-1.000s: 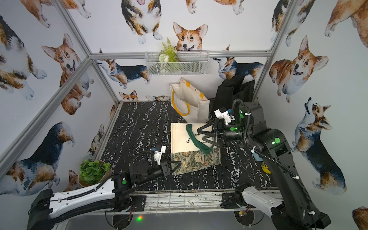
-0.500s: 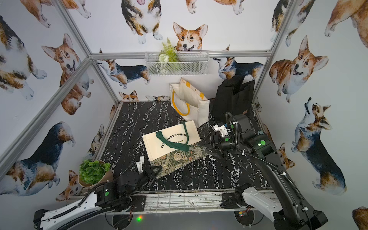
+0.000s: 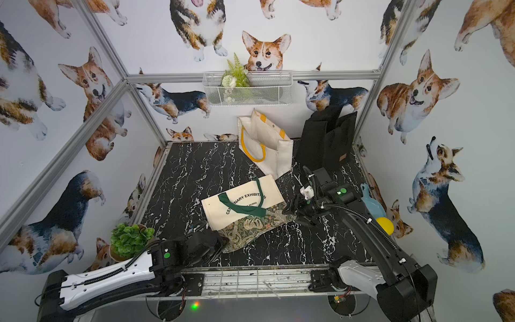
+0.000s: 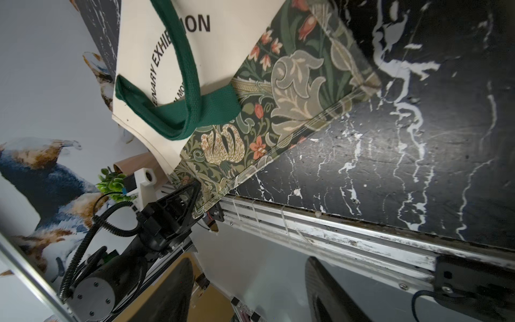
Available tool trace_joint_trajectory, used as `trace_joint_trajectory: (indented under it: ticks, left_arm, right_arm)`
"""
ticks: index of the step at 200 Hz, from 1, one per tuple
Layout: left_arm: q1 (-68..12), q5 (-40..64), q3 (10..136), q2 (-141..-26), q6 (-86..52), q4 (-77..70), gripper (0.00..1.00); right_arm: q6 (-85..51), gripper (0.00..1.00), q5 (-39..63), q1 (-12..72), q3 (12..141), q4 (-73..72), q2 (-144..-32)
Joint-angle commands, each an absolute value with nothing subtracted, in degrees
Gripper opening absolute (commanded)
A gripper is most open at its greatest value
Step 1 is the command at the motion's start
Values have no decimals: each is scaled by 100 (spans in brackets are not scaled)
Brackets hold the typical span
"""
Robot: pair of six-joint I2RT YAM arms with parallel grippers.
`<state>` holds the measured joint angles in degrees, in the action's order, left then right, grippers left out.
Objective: Put away the canvas bag
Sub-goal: Place the canvas bag at the center of the board.
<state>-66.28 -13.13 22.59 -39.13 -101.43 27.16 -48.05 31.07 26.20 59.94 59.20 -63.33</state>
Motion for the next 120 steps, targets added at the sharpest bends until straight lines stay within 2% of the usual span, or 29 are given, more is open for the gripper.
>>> trace_joint_trajectory:
  ticks: [1, 24, 69, 120]
  left_arm:
    - [-6618, -1481, 2234, -3653, -10602, 3144, 0]
    - [-6618, -1854, 2173, -3090, -10961, 3643, 0]
    - [-6618, -1912, 1521, -1826, -11893, 4013, 0]
    - [-6618, -1575, 1377, -1915, -11832, 3775, 0]
  right_arm:
    - [-4427, 67, 2489, 2589, 5926, 5976, -6381]
    - [-4081, 67, 2068, 2473, 5919, 5814, -6840]
    - [-3886, 67, 2363, 2342, 5889, 4786, -7430]
    - [-3829, 67, 2732, 2338, 5729, 3303, -7719]
